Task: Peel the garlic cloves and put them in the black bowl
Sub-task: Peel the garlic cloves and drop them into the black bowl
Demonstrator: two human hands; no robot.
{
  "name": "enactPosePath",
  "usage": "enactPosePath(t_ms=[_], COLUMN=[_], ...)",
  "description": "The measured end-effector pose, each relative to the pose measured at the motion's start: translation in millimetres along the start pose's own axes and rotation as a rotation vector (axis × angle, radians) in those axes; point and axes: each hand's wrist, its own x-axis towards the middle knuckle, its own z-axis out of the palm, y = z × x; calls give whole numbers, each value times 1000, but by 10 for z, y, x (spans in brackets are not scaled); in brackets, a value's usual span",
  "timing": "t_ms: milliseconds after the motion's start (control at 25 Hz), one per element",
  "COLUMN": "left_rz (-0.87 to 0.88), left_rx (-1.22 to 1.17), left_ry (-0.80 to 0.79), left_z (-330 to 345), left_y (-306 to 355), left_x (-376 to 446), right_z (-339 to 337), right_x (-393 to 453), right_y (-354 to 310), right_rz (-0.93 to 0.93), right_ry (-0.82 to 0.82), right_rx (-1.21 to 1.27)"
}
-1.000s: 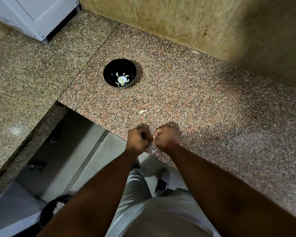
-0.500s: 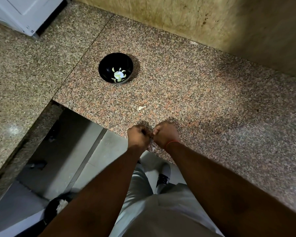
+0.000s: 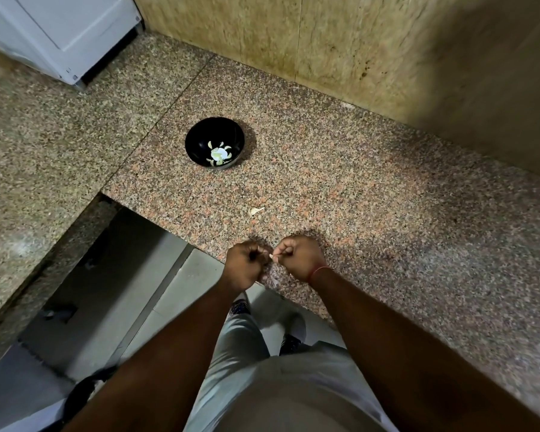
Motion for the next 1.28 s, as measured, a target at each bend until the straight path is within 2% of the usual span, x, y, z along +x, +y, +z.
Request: enactPosePath(t_ms=[200, 400, 560, 880, 1040, 1160, 1280], left_rz=[21, 68, 98, 250, 260, 249, 158], left_rx=[-77, 32, 127, 259, 331, 293, 134], left_ry=[-20, 15, 11, 3, 57, 51, 38], left_z=[17, -8, -24, 8, 43, 35, 12], left_y=[14, 107, 171, 202, 209, 197, 182], left_x=[-67, -107, -121, -201, -212, -199, -157], right_z=[-53, -72, -32, -27, -27, -24, -9], right_x=[-12, -58, -102, -91, -95, -96, -82], right_y=[-66, -98, -57, -18, -34, -54, -66], right_rz=[15, 198, 230, 231, 227, 237, 250], right_ry=[-47, -57, -26, -16, -5, -3, 5], right_rx=[47, 423, 631, 594, 622, 669, 774])
